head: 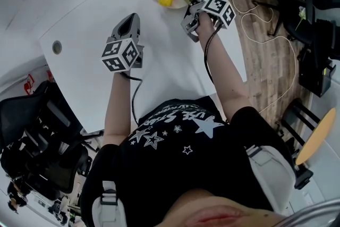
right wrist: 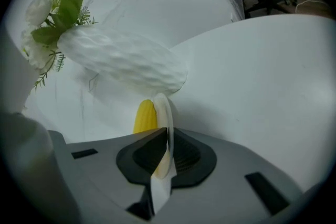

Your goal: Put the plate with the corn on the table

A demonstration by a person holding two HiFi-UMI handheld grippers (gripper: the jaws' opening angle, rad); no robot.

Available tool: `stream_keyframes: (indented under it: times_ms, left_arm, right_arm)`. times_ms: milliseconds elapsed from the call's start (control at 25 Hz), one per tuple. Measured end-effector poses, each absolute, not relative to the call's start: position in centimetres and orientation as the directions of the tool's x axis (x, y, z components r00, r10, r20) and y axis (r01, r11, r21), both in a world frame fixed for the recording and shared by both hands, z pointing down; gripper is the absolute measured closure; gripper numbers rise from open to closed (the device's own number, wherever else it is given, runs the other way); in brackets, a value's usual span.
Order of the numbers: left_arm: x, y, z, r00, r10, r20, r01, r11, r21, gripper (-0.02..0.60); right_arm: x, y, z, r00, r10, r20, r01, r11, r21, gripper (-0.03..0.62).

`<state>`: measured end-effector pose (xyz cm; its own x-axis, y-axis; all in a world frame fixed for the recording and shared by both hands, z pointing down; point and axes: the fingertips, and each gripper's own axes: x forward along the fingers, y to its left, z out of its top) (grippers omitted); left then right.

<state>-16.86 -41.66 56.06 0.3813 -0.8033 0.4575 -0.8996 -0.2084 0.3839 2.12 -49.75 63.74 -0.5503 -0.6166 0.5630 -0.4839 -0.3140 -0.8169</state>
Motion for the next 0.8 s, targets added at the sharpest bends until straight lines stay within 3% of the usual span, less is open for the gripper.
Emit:
stream_keyframes:
  times_ms: [160,240,360,520,800]
  left_arm:
    - [-16.8,-41.5,56.0,0.383,-0.804,0.456,-0.898,-0.207,0.389,0.575]
    - [-16.9,-41.4,55.8,0.382,-0.805,0.454,-0.897,-0.205,0.391,0.575]
    - [-17.2,-41.3,55.6,0.382,-0.807,0.45,-0.896,-0.204,0.394,0.575]
    - [-17.5,-41.2,55.5,0.378,-0.809,0.45,-0.897,-0.199,0.395,0.575]
    - [-17.5,-41.1,55.4,0.378,-0.811,0.446,-0.896,-0.198,0.399,0.575]
  right_arm:
    - [1.8,-49.5,63.6,-0.537,-0.581,0.611,-0.586,-0.264,-0.766,0.566]
    - [1.6,-49.1,63.5,-0.52,-0.571,0.636,-0.632,-0.244,-0.736,0.522]
    - [1.5,-49.0,63.3,-0.497,-0.579,0.647,-0.647,-0.249,-0.72,0.512]
    - [1.6,-49.1,63.3,-0.475,-0.578,0.664,-0.673,-0.247,-0.697,0.45]
    - [2.7,-49.1,63.1,-0.43,-0.612,0.663,-0.682,-0.261,-0.684,0.442]
